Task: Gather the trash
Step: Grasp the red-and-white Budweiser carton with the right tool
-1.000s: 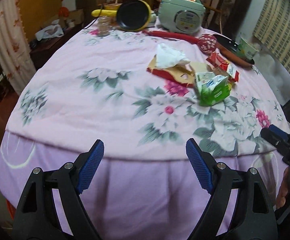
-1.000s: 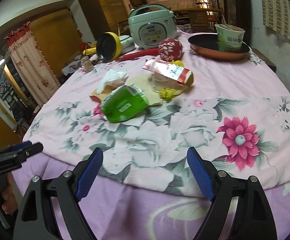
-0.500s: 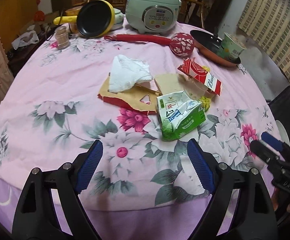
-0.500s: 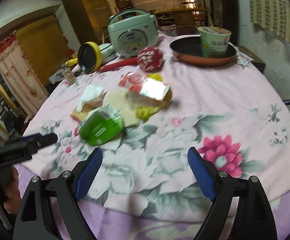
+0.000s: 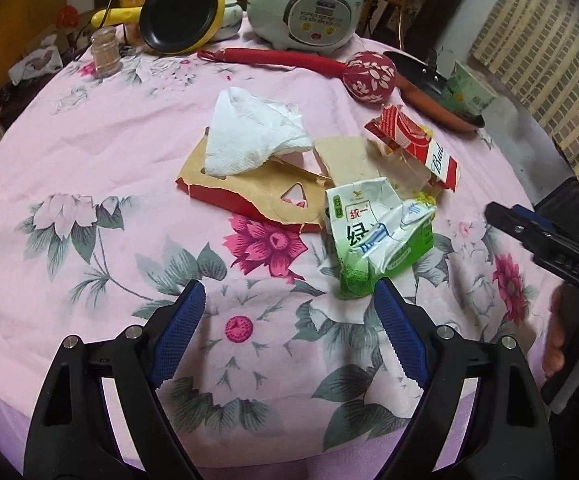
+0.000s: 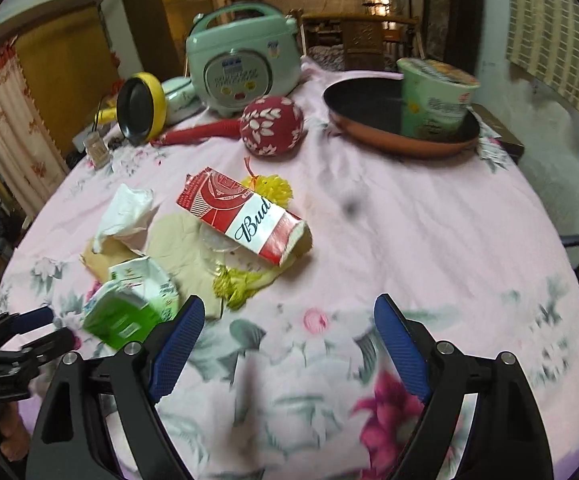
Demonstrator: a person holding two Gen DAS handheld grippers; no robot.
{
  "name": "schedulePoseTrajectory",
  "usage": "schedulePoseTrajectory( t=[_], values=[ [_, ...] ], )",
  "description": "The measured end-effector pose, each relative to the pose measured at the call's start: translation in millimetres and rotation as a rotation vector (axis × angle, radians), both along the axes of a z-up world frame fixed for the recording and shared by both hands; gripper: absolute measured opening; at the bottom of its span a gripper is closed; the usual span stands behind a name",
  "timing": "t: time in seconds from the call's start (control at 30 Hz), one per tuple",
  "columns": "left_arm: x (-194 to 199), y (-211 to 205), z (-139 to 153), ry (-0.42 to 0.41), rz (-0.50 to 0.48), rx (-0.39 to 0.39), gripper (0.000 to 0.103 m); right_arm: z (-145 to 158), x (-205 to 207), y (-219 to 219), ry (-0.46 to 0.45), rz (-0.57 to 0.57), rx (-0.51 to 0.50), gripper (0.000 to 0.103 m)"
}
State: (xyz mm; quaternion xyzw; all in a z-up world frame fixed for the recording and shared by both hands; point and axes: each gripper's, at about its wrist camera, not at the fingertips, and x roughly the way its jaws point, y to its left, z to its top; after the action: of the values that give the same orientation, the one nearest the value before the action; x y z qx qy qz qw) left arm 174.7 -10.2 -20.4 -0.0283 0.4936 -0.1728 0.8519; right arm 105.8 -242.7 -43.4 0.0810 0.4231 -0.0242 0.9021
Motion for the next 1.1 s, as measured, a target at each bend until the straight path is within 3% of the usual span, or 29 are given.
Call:
schedulePoseTrajectory(
  t=[0.13,0.47,0.67,0.73,0.8,0.87,1.03,1.1],
  values=[
    [3.2,7.7,-1.5,0.021,0.022,-0.023,0.085,-4.8,26.9,9.9,0.01,0.048,-0.048,0.086],
    [3.4,1.8,-7.3,0.036,0.007,0.008,0.086,-2.8,80.8,32.2,0.012,0.139,-0.158,0.086],
    [5.4,2.2,-9.7,0.044,0.013,0.013,0.086,-13.7,104.1,31.9,0.05,0.146,-0.114,0.086],
    [6.0,3.2,-10.0,0.048,0.016,0.012,0.086,-18.4,110.8,28.5,0.067,0.149,-0.058,0.085],
    [7.3,3.9,-9.9,0.048,0.02,0.01,0.086,-20.7,114.7,27.4,0.075,0.161,-0.001,0.072],
    [8.1,5.4,-10.1,0.051,0.024,0.008,0.086,-18.3,116.0,26.4,0.084,0.183,0.079,0.041],
    [9.9,9.3,-10.7,0.062,0.038,-0.003,0.086,-6.9,103.3,25.2,0.077,0.165,0.095,0.019],
    [9.9,10.3,-10.1,0.061,0.042,-0.006,0.086,0.0,92.6,19.8,0.055,0.154,0.126,0.016]
  ],
)
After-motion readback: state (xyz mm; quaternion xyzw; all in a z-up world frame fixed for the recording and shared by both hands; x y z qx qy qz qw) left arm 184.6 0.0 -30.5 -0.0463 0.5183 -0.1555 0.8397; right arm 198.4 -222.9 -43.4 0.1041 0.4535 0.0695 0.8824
